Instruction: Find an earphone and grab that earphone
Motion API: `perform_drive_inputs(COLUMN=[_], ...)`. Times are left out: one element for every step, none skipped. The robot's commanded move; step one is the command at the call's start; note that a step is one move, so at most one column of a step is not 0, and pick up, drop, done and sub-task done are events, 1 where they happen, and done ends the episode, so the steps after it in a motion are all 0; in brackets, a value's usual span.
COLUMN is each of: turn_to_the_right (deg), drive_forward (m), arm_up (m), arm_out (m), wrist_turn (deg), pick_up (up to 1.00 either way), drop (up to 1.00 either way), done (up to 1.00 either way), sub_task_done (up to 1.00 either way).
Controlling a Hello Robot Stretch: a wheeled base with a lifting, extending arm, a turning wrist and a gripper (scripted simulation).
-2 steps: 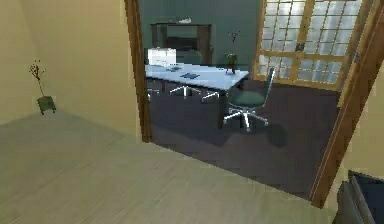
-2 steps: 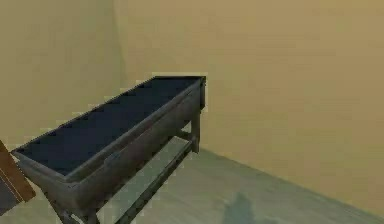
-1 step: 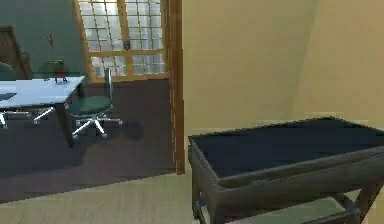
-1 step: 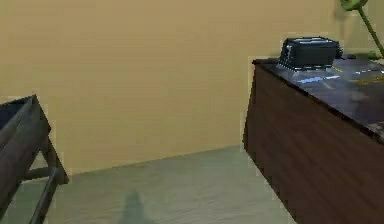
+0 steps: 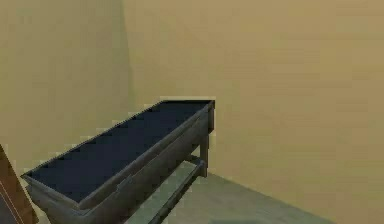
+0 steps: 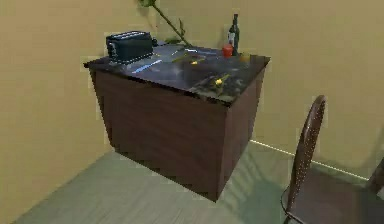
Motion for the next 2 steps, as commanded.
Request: perform_drive_inputs(turn_to_the_right=[45.0,30.0], drive_forward=[0.0,0.0], arm_up=[0.0,0.0], arm_out=[0.0,0.0], wrist_turn=[0.0,0.0], pick_up=[0.0,0.0], drop=[0.0,0.0], done=[0.0,0.0], sub_task_done=[0.0,0.0])
